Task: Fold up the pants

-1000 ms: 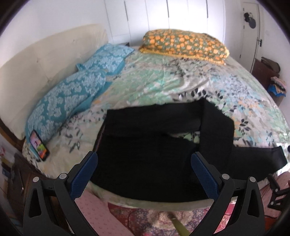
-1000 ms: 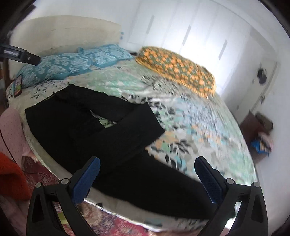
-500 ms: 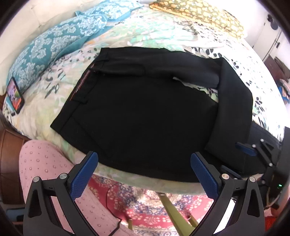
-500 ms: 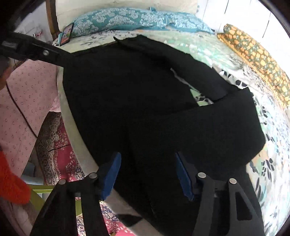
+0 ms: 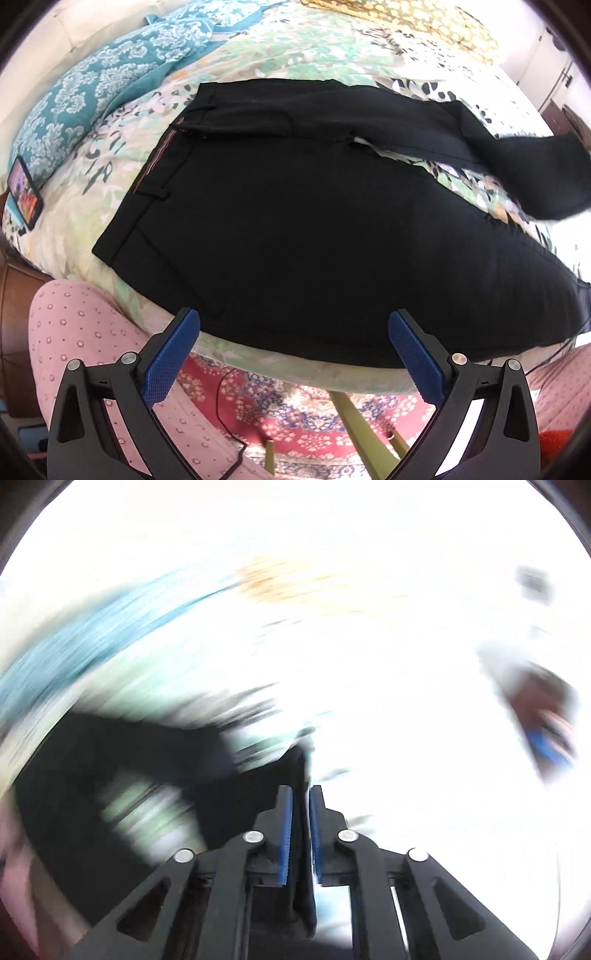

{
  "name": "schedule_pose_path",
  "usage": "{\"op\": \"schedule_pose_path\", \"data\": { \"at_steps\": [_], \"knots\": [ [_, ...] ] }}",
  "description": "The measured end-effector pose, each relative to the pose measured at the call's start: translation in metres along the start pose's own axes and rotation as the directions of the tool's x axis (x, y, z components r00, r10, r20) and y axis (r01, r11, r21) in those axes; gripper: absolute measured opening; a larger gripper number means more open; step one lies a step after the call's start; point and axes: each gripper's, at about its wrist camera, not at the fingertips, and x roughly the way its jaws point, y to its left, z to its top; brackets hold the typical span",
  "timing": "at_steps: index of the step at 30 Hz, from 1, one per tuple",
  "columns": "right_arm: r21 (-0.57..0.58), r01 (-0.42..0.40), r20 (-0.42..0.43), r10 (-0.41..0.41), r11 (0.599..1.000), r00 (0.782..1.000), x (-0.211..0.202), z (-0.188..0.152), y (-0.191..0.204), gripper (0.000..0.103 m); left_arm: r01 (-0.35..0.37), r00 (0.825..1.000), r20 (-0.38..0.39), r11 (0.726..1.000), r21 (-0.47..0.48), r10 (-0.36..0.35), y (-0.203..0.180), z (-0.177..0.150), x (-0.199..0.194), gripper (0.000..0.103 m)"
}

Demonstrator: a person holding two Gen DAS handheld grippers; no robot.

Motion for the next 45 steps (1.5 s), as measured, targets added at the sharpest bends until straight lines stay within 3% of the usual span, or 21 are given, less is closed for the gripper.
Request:
{"op": "schedule_pose_path", "data": {
  "at_steps": [2,3,4,7,10,12,14,20,26,27,28,29,30,31,34,35,36,37,39,42,45],
  "knots": [
    [0.093,0.103,-0.074,-0.096,0.990,0.993,0.021,0.002,-0.058,0.041,0.000,1.000,0.004,1.000,0.016,0.000,-0.005,0.000,-0.001,0.102],
    [0.145,0.099,-0.106,-0.084,0.985,0.991,0.028,-0.006,-0.080,0.065,-0.002,1.000,0.008,1.000,0.026,0.002,-0.008,0.000,-0.002,0.102],
    [0.196,0.074,-0.119,-0.051,0.978,0.992,0.032,-0.017,-0.098,0.068,-0.006,1.000,0.012,0.999,0.036,0.005,-0.010,-0.001,-0.002,0.102],
    [0.275,0.004,-0.212,0.056,0.961,0.976,0.055,-0.058,-0.127,0.068,-0.019,1.000,0.012,0.998,0.061,0.018,-0.016,0.000,-0.001,0.102],
    [0.354,-0.102,-0.272,0.207,0.930,0.940,0.080,-0.090,-0.135,0.068,-0.022,0.999,-0.023,0.996,0.081,0.023,-0.024,0.003,0.009,0.102],
    [0.421,-0.172,-0.278,0.307,0.891,0.910,0.098,-0.099,-0.132,0.068,-0.025,0.998,-0.046,0.994,0.107,0.030,-0.033,0.004,0.016,0.102],
    [0.410,-0.217,-0.288,0.352,0.886,0.891,0.118,-0.093,-0.114,0.068,-0.027,0.998,-0.051,0.990,0.141,0.034,-0.044,0.004,0.018,0.102],
    [0.213,-0.322,-0.398,0.383,0.922,0.834,0.202,-0.051,-0.043,0.068,-0.030,0.998,-0.048,0.976,0.216,0.041,-0.070,0.005,0.025,0.102],
    [0.139,-0.335,-0.460,0.360,0.932,0.811,0.278,-0.041,-0.004,0.064,-0.070,0.994,-0.071,0.972,0.224,0.088,-0.077,0.014,0.039,0.102],
    [0.139,-0.351,-0.490,0.372,0.926,0.788,0.290,-0.044,0.001,0.061,-0.077,0.992,-0.080,0.971,0.225,0.097,-0.077,0.015,0.043,0.102],
    [0.126,-0.376,-0.525,0.383,0.918,0.760,0.298,-0.046,0.007,0.042,-0.083,0.990,-0.090,0.971,0.225,0.105,-0.077,0.016,0.046,0.102],
    [0.081,-0.393,-0.534,0.373,0.916,0.759,0.297,-0.044,0.012,0.032,-0.087,0.989,-0.099,0.971,0.225,0.111,-0.077,0.018,0.049,0.102],
    [0.008,-0.412,-0.539,0.351,0.911,0.766,0.293,-0.037,0.018,0.009,-0.089,0.987,-0.108,0.971,0.224,0.115,-0.077,0.019,0.052,0.102],
    [-0.067,-0.409,-0.529,0.315,0.910,0.788,0.287,-0.029,0.020,0.007,-0.090,0.987,-0.111,0.971,0.223,0.117,-0.077,0.021,0.054,0.102],
    [-0.252,-0.220,-0.399,0.106,0.942,0.911,0.278,0.009,-0.005,0.007,-0.090,0.990,-0.089,0.972,0.215,0.111,-0.083,0.028,0.056,0.102],
    [-0.269,-0.118,-0.347,0.018,0.956,0.938,0.282,0.023,-0.023,0.007,-0.083,0.992,-0.078,0.974,0.210,0.101,-0.087,0.032,0.055,0.102],
    [-0.263,-0.040,-0.312,-0.046,0.964,0.949,0.286,0.033,-0.039,0.007,-0.072,0.994,-0.068,0.976,0.205,0.088,-0.091,0.036,0.054,0.102],
    [-0.242,0.026,-0.284,-0.096,0.970,0.954,0.292,0.041,-0.056,0.007,-0.060,0.996,-0.059,0.977,0.203,0.074,-0.095,0.039,0.052,0.102],
    [-0.190,0.038,-0.285,-0.092,0.981,0.954,0.306,0.046,-0.072,0.007,-0.041,0.997,-0.052,0.977,0.210,0.053,-0.104,0.043,0.049,0.102],
    [-0.282,0.078,-0.293,-0.164,0.956,0.942,0.333,0.027,-0.051,0.007,-0.030,0.997,-0.057,0.966,0.258,0.046,-0.117,0.041,0.052,0.102],
    [-0.258,0.102,-0.331,-0.187,0.961,0.925,0.353,0.000,-0.042,0.007,-0.030,0.995,-0.086,0.959,0.283,0.057,-0.122,0.039,0.060,0.102]
  ]
}}
